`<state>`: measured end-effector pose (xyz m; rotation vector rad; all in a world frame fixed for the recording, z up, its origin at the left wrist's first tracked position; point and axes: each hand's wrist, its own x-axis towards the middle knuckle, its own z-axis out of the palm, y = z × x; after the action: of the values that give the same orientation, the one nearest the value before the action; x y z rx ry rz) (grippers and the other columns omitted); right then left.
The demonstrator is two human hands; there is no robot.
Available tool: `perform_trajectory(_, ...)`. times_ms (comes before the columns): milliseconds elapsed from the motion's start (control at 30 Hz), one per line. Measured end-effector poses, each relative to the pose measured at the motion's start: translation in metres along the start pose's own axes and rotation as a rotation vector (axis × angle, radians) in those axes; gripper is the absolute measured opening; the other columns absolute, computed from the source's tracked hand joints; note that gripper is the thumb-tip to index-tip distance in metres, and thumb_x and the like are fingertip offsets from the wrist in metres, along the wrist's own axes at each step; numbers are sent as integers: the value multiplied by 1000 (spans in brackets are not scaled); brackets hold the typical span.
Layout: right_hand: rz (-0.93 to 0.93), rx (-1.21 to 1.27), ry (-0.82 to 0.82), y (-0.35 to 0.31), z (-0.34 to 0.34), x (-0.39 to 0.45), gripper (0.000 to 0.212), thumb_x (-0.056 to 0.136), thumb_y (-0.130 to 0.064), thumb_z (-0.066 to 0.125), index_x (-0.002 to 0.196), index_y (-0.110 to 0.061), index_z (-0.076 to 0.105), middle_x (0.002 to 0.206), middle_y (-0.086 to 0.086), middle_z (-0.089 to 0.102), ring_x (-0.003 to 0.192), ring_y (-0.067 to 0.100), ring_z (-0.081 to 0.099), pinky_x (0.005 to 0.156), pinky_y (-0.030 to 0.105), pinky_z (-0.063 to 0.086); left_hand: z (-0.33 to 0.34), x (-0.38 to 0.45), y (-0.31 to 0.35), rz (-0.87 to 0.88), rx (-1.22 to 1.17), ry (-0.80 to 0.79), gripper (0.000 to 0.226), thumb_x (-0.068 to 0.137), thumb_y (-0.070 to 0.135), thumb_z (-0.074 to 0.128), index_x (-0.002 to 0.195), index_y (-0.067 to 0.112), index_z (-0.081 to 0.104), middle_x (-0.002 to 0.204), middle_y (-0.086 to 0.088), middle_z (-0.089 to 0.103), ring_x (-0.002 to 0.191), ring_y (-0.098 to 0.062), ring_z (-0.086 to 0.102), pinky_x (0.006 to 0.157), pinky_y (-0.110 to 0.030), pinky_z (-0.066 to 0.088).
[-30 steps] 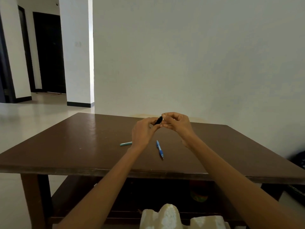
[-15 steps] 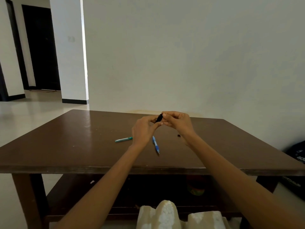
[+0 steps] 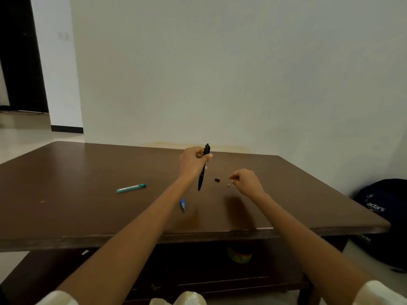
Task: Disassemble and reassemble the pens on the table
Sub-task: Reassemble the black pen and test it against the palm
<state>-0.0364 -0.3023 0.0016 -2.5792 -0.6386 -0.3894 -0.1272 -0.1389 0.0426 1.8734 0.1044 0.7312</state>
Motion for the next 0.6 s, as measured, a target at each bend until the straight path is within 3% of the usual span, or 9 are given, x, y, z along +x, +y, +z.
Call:
perform_trajectory(133, -33, -150, -170, 12, 8, 17, 27, 91, -12, 55, 117, -10, 65, 119, 7, 66, 110, 20, 61, 97, 32, 45, 12, 6, -12, -13, -17, -27, 23, 85, 21, 66, 105, 9, 67, 88, -1, 67, 70, -19, 69, 79, -39, 57)
perform_trajectory(267, -75, -193, -219, 19, 8, 26, 23, 91, -20, 59, 111, -14, 68, 113, 5, 68, 101, 18, 62, 84, 27, 45, 15, 9, -19, -15, -25, -24, 23, 85, 21, 66, 106, 9, 67, 88, 1, 67, 68, -17, 69, 77, -34, 58)
perform_trajectory(367, -65, -200, -185, 22, 11, 29, 22, 89, -27, 61, 101, -11, 69, 100, 5, 69, 79, 14, 58, 71, 25, 41, 15, 8, -24, -3, -16, -31, 21, 86, 21, 65, 104, 11, 67, 91, -1, 67, 66, -15, 68, 74, -29, 57)
perform_trajectory(500, -44, -117, -152, 20, 13, 26, 16, 88, -27, 63, 88, -12, 68, 91, 4, 70, 71, 9, 57, 71, 22, 48, 13, 5, -25, 47, 9, -32, 23, 86, 24, 64, 106, 12, 67, 94, 0, 67, 64, -10, 67, 66, -19, 56)
perform_trajectory(600, -47, 226, 78, 0, 9, 14, 13, 84, -20, 65, 72, -16, 63, 83, 1, 70, 67, 2, 58, 59, 6, 42, 7, 2, -25, 103, 47, -11, 19, 86, 29, 64, 101, 18, 68, 90, 5, 68, 65, -10, 68, 73, -35, 57)
